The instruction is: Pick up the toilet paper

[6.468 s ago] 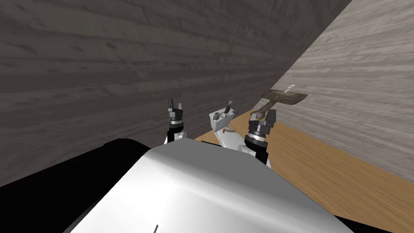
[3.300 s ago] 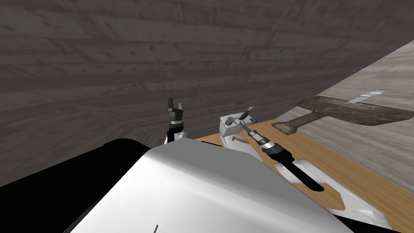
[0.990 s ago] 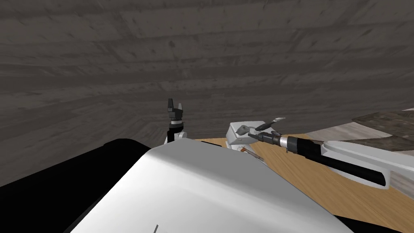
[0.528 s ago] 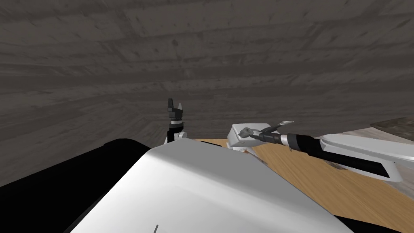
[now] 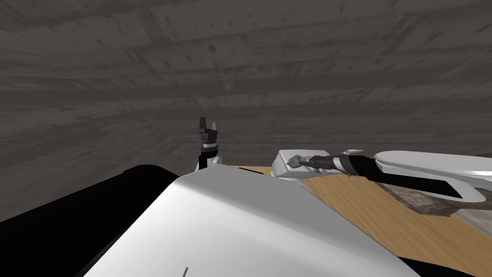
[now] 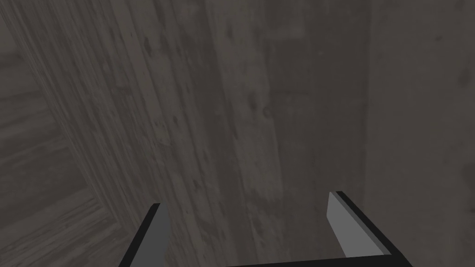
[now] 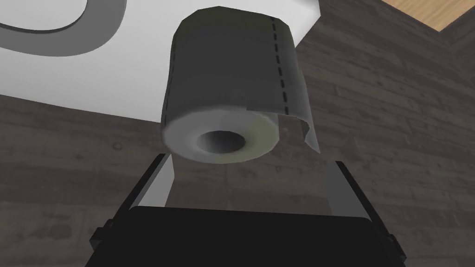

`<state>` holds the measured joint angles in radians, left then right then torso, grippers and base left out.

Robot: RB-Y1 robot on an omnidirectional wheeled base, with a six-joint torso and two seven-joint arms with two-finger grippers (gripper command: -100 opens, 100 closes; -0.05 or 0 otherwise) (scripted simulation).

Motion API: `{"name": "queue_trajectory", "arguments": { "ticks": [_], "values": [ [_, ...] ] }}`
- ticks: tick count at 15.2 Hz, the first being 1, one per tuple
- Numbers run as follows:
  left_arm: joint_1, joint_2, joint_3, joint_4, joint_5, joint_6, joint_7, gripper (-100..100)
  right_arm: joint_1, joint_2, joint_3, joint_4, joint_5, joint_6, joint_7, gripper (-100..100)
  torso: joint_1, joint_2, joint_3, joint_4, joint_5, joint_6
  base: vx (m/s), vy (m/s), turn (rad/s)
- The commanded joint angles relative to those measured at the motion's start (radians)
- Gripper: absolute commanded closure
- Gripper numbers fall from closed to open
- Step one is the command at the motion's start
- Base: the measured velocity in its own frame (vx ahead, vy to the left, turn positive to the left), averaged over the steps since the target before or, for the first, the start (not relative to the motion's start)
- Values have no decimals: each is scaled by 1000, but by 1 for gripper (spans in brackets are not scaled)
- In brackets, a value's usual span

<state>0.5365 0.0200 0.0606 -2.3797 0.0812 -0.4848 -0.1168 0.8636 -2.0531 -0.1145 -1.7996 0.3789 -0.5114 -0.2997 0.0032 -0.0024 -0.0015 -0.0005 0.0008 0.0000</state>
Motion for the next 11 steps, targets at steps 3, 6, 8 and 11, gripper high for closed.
{"name": "queue_trajectory", "arguments": {
  "ticks": [3, 6, 8, 11],
  "values": [
    [0, 0, 0, 0, 0, 0, 0, 0, 36, -95, -1, 25, 26, -3, -28, -100, 0, 0, 0, 0, 0, 0, 33, 20, 90],
    [0, 0, 0, 0, 0, 0, 0, 0, 53, -157, 0, 36, 37, -5, -40, -100, 0, 0, 0, 0, 0, 0, 30, 23, 57],
    [0, 0, 0, 0, 0, 0, 0, 0, 69, -198, 1, 45, 47, -7, -52, -100, 0, 0, 0, 0, 0, 0, 29, 22, 82],
    [0, 0, 0, 0, 0, 0, 0, 0, 85, -247, 3, 52, 56, -9, -62, -100, 0, 0, 0, 0, 0, 0, 28, 22, 62]
  ]
}}
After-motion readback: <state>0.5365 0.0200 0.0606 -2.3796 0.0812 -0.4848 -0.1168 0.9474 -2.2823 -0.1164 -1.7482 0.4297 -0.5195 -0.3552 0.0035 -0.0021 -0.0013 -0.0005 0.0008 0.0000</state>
